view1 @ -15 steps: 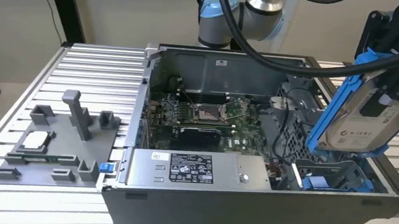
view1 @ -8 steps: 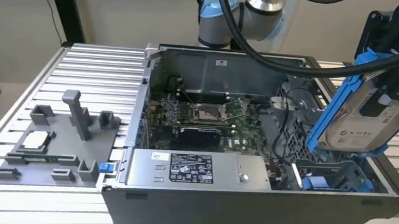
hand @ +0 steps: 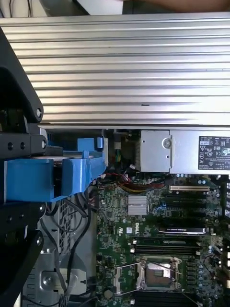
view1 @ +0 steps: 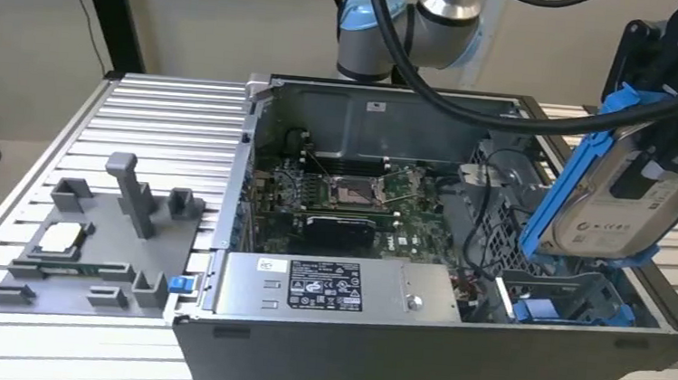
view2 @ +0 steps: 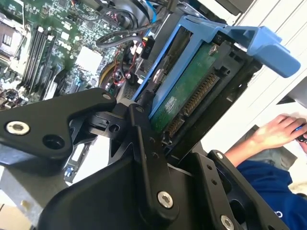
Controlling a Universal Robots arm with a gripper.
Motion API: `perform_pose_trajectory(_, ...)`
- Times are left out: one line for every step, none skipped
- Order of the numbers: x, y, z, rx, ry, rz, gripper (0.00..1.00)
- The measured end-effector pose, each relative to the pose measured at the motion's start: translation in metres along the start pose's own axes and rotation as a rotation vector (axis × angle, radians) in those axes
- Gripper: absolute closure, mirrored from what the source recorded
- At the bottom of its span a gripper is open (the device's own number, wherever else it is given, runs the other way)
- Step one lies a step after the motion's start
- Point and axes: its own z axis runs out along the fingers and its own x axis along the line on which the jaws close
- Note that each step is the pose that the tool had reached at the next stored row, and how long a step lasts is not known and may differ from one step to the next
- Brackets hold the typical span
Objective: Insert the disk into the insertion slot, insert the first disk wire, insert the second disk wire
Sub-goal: 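Insert the disk into the insertion slot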
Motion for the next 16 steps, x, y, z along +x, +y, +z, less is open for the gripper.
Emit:
perform_pose_trajectory(0.0001, -0.0001, 0.0019, 0.0000, -0.0003, 0.000, 1.00)
perform_pose_trajectory(0.0003, -0.0002, 0.0036, 0.0000, -0.0009, 0.000, 1.00)
perform_pose_trajectory(0.0004, -0.0003, 0.0055, 0.0000, -0.0011, 0.000, 1.00)
perform_pose_trajectory(0.0005, -0.0005, 0.0072, 0.0000, -0.0013, 0.000, 1.00)
perform_pose_trajectory(0.0006, -0.0006, 0.0091, 0.0000, -0.0016, 0.000, 1.00)
perform_pose_trajectory(0.0007, -0.0009, 0.0108, 0.0000, -0.0018, 0.000, 1.00)
perform_pose_trajectory(0.0008, -0.0013, 0.0126, 0.0000, -0.0022, 0.000, 1.00)
perform_pose_trajectory(0.0009, -0.0016, 0.0145, 0.0000, -0.0024, 0.000, 1.00)
perform_pose_trajectory(0.0010, -0.0020, 0.0163, 0.0000, -0.0027, 0.000, 1.00)
perform_pose_trajectory(0.0012, -0.0026, 0.0181, -0.0001, -0.0030, 0.000, 1.00)
perform_pose_trajectory(0.0012, -0.0032, 0.0197, 0.0000, -0.0033, 0.000, 1.00)
perform_pose_trajectory(0.0012, -0.0032, 0.0202, -0.0001, -0.0034, 0.000, 1.00)
perform_pose_trajectory(0.0012, -0.0032, 0.0202, 0.0000, -0.0032, 0.000, 1.00)
perform_pose_trajectory(0.0012, -0.0032, 0.0202, -0.0001, -0.0031, 0.000, 1.00)
perform_pose_trajectory(0.0012, -0.0032, 0.0202, 0.0000, -0.0030, 0.000, 1.00)
perform_pose_trajectory(0.0012, -0.0033, 0.0203, -0.0001, -0.0032, 0.000, 1.00)
